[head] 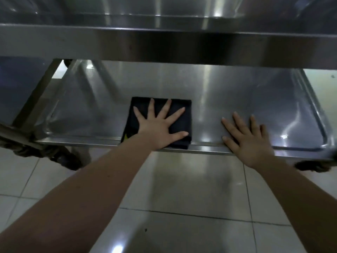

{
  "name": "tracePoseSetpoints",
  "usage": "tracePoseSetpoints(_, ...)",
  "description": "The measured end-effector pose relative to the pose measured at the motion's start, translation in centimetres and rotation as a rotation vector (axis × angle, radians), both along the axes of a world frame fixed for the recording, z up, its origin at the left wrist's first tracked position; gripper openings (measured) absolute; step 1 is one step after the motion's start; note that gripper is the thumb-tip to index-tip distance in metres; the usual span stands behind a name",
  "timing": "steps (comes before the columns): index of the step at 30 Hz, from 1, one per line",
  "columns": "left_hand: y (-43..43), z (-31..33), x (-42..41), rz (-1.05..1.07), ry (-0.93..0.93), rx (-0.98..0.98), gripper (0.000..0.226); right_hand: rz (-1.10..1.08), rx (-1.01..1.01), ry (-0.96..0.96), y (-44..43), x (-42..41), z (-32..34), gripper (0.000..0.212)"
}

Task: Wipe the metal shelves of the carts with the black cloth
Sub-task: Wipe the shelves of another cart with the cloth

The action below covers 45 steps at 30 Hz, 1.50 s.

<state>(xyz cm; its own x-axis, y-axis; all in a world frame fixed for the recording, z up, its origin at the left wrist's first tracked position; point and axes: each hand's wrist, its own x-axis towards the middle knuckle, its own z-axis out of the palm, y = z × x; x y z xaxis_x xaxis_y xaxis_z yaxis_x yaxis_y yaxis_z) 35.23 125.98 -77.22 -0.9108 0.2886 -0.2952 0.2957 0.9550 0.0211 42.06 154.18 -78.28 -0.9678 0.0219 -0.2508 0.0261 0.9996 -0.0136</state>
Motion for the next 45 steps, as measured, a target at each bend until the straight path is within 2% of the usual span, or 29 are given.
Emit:
tracePoseSetpoints(2, 3.7, 0.0, 0.5, -0.021, 0.003, 0.004, 0.082, 0.002, -0.019, -0.013, 0.2, 0.0, 0.1, 0.069)
tracePoseSetpoints(5, 4.9, -0.1, 1.1, -0.002, 0.009, 0.031, 0.082, 0.008, -0.034, -0.021, 0.7, 0.1, 0.1, 0.066)
tracePoseSetpoints(8, 1.5, -0.1, 1.1, 0.029, 0.023, 0.020, 0.080, 0.007, -0.042, -0.023, 0.8, 0.3, 0.1, 0.063)
tracePoseSetpoints(13, -7.8, 0.6, 0.1, 0.289, -0.013, 0.021, 0.083, 0.004, -0.065, -0.010, 0.1, 0.5, 0.2, 0.063)
tracePoseSetpoints(16, -8.9, 0.6, -0.6, 0.332, -0.004, 0.006, 0.080, 0.009, -0.065, 0.012, -0.3, 0.5, 0.0, 0.062)
tracePoseSetpoints(22, -2.5, 0.6, -3.8, 0.284, 0.043, 0.013, 0.077, 0.025, -0.049, 0.007, -0.3, 0.4, -0.2, 0.062)
tracePoseSetpoints(26, 6.2, 0.6, -6.2, 0.167, 0.004, 0.033, 0.080, 0.032, -0.037, 0.019, -0.2, 0.3, -0.4, 0.064)
tracePoseSetpoints(30, 11.8, -0.1, -4.5, 0.033, 0.024, 0.044, 0.078, -0.005, -0.054, 0.037, 0.5, 0.4, -0.7, 0.074)
tracePoseSetpoints(35, 5.7, -0.4, -4.6, -0.011, 0.061, 0.032, 0.079, -0.027, -0.100, 0.072, 0.4, 0.4, -0.9, 0.082)
tracePoseSetpoints(40, -4.0, 0.2, -4.6, 0.242, 0.027, 0.009, 0.078, -0.015, -0.087, 0.069, -0.1, 0.3, -0.9, 0.081)
tracePoseSetpoints(43, -3.7, 0.2, -1.2, 0.292, 0.026, 0.021, 0.082, -0.017, -0.062, 0.043, -0.4, 0.3, -0.8, 0.081)
tracePoseSetpoints(45, -0.7, 0.2, 1.3, 0.240, 0.015, 0.016, 0.084, -0.014, -0.046, 0.019, -0.5, 0.4, -0.6, 0.081)
